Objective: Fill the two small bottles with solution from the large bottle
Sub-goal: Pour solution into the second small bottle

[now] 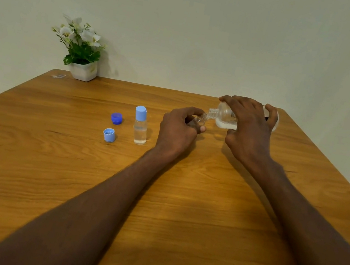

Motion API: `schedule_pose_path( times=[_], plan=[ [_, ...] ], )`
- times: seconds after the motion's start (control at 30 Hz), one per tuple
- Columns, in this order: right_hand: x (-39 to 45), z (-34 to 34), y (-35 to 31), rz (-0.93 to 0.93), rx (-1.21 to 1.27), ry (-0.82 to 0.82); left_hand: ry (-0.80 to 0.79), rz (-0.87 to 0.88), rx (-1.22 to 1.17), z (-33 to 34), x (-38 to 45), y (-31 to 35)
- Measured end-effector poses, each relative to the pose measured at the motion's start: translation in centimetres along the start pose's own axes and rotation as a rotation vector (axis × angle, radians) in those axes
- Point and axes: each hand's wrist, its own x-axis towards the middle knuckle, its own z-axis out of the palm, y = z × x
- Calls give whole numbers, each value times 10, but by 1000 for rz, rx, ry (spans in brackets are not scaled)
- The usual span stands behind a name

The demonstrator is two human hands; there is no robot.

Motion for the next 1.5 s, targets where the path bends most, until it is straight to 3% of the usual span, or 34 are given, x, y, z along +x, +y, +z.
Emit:
schedule_pose_path(
  times=[1.5],
  plan=[
    [-1,0,2,8,5,5,-17,53,31,-1,1,0]
  ],
)
